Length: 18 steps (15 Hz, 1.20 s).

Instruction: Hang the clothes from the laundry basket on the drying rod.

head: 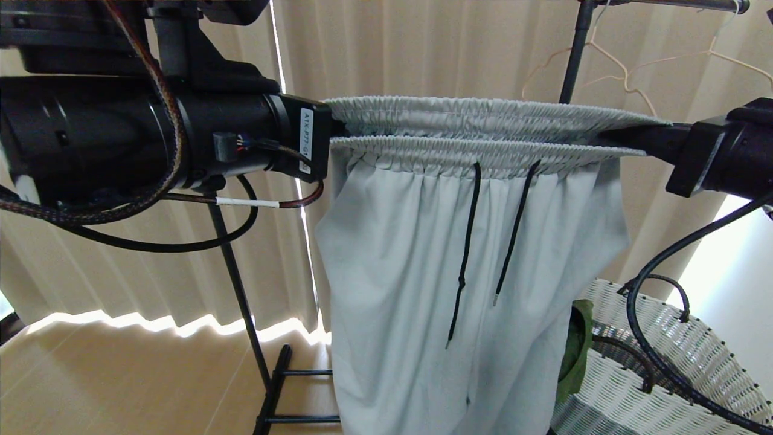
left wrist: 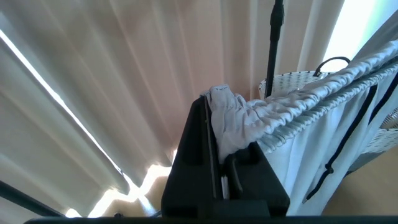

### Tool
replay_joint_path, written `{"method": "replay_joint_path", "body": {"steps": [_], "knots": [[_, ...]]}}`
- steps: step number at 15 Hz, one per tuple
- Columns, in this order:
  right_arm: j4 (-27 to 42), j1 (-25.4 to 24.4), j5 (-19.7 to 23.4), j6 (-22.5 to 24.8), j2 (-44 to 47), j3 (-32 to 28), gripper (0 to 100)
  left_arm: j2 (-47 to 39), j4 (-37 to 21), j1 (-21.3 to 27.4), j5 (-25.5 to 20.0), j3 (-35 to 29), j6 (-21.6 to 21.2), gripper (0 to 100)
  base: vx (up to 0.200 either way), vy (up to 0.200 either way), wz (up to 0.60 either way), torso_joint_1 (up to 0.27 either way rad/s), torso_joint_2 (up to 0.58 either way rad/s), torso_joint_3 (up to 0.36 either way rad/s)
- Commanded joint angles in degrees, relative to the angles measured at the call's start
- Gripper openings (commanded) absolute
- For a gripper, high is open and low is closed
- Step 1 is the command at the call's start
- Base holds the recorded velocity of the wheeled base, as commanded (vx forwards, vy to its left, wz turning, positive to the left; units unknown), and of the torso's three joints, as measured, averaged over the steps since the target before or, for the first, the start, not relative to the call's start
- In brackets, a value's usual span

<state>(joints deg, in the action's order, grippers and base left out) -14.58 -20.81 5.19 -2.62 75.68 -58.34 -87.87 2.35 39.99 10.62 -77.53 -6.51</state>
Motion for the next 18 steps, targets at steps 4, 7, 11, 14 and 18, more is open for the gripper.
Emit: {"method": "replay_joint_path", "body": {"steps": [4,7,11,14,18], "knots": [[0.3,0.0,0.0,0.1,0.1,0.0,0,0.1,-0.3,0.0,0.0,0.3,0.0,0,0.000,0.000,0.00,0.000,0.00,0.000],[0.4,0.0,0.0,0.1,0.0,0.0,0,0.1,-0.2,0.0,0.0,1.3,-0.1,0,0.000,0.000,0.00,0.000,0.00,0.000],[0.5,0.0,0.1,1.4,0.0,-0.5,100,-0.3,-0.1,-0.1,0.0,0.0,-0.2,0,0.000,0.000,0.00,0.000,0.00,0.000],[0.3,0.0,0.1,1.4,-0.4,-0.4,100,-0.2,0.0,-0.1,0.0,0.3,-0.2,0,0.000,0.000,0.00,0.000,0.00,0.000],[-0.1,-1.9,0.9,1.4,-2.1,1.5,100,-0.3,0.0,-1.0,3.6,0.4,-1.6,0,0.000,0.000,0.00,0.000,0.00,0.000]]}}
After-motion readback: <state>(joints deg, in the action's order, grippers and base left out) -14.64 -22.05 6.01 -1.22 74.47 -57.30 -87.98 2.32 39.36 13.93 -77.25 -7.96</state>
